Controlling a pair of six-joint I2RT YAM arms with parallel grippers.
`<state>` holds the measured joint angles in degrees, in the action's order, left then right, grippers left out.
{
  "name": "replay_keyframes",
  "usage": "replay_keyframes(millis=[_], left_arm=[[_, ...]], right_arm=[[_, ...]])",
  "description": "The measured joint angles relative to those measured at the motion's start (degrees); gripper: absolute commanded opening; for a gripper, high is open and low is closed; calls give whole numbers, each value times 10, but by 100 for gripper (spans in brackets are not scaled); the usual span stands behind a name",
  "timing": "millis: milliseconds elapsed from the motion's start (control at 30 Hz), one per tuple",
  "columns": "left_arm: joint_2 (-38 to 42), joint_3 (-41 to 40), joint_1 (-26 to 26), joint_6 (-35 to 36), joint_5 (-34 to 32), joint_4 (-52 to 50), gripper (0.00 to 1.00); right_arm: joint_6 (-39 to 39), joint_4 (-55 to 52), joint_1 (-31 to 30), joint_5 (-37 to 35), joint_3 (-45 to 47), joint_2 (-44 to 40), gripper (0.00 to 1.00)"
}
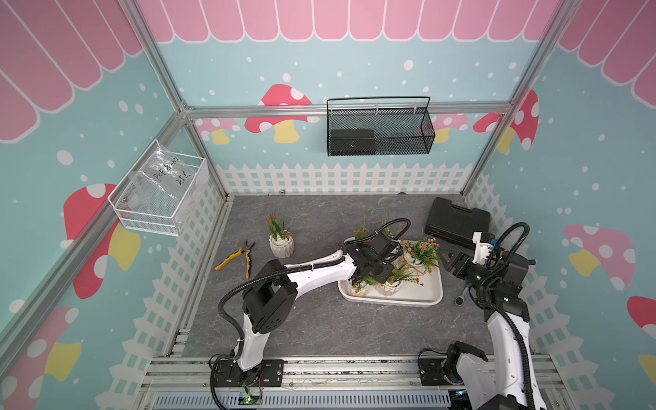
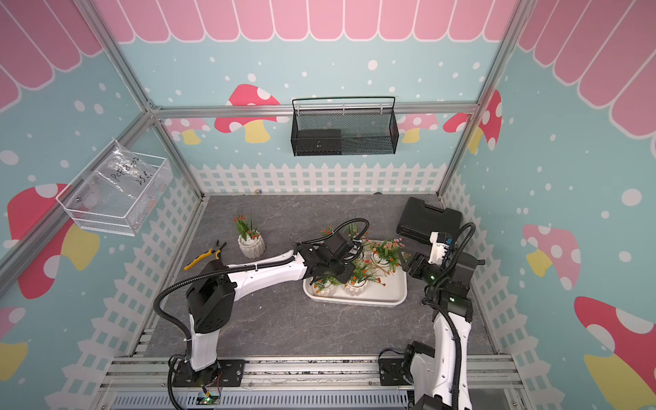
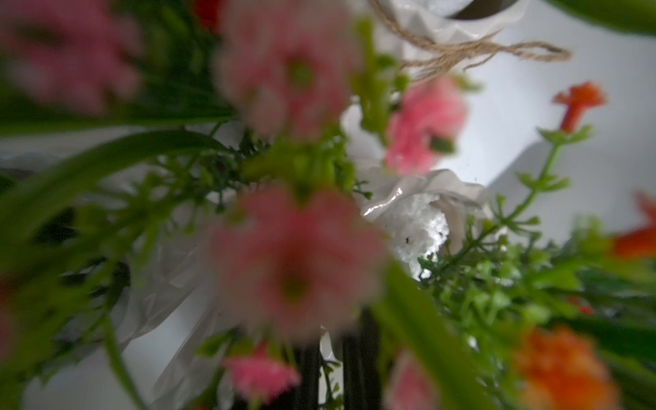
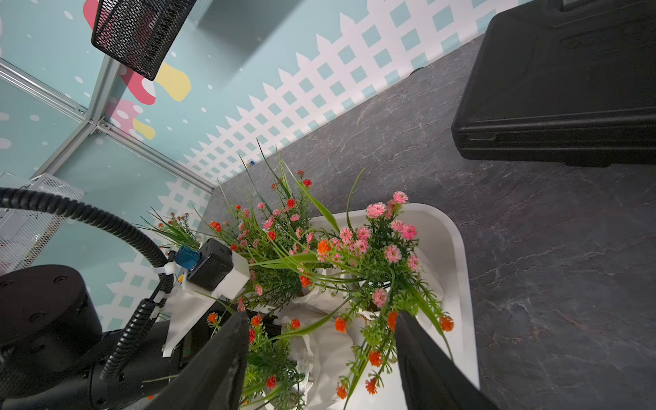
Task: Put the potted gypsophila into the storage box
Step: Place the baby's breath potted plant at the storage box.
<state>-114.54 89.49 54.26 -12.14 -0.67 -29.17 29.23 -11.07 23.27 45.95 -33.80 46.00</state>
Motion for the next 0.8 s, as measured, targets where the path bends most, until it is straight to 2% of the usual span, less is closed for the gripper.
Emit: replay_keyframes(millis=[233, 367, 567, 800], left_arm=[[0, -9, 0, 0, -9, 9, 16], [0, -17, 0, -1, -19, 20, 28], [4, -27, 0, -5, -33, 30, 40], [57, -43, 0, -5, -52, 28, 46]], right_arm=[[0, 0, 0, 0, 0, 0, 67], [0, 0, 0, 0, 0, 0, 67], [0, 0, 0, 0, 0, 0, 66], [-3, 4, 0, 0, 0, 0, 64]])
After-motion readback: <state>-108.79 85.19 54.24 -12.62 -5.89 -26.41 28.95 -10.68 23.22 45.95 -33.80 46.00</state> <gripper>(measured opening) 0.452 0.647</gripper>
